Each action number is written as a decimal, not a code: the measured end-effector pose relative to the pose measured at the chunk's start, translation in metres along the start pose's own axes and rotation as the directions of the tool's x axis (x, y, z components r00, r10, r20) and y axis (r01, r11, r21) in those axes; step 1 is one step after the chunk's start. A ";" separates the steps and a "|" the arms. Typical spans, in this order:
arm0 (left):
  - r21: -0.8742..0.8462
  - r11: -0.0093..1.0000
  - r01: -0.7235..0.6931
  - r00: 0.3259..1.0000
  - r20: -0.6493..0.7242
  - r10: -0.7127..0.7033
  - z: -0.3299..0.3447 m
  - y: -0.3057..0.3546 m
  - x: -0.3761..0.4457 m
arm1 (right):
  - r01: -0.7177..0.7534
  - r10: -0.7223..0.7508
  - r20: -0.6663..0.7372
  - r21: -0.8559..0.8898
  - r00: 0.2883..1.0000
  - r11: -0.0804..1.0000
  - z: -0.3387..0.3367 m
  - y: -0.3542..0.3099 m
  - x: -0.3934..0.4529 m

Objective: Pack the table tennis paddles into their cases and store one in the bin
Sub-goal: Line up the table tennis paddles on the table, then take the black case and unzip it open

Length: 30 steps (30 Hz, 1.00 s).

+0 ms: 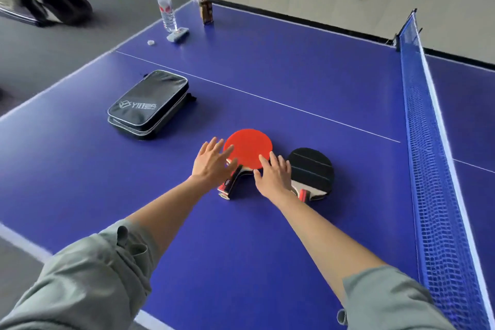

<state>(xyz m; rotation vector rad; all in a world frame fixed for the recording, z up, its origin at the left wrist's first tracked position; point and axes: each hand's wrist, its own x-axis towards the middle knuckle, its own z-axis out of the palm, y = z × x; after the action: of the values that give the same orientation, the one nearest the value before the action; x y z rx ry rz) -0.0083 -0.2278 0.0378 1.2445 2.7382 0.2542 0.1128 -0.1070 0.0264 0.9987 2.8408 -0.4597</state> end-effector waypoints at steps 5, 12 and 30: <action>0.046 0.997 0.057 0.998 0.022 -0.058 -0.022 -0.098 -0.010 | 0.081 -0.081 -0.017 0.012 0.997 0.997 0.007 -0.096 0.022; 0.052 0.999 -0.018 0.999 0.027 0.017 -0.048 -0.248 0.037 | -0.016 0.016 -0.053 -0.011 0.998 1.000 0.037 -0.230 0.087; -0.125 0.992 0.014 0.997 0.074 -0.005 -0.055 -0.431 0.175 | -0.336 0.348 -0.016 0.228 0.937 0.914 0.085 -0.394 0.224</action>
<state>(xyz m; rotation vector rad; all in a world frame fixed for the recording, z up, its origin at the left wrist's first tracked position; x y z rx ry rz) -0.4492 -0.3800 -0.0031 1.1843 2.6209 0.3653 -0.3089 -0.2918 0.0024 1.5376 2.6161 -0.7300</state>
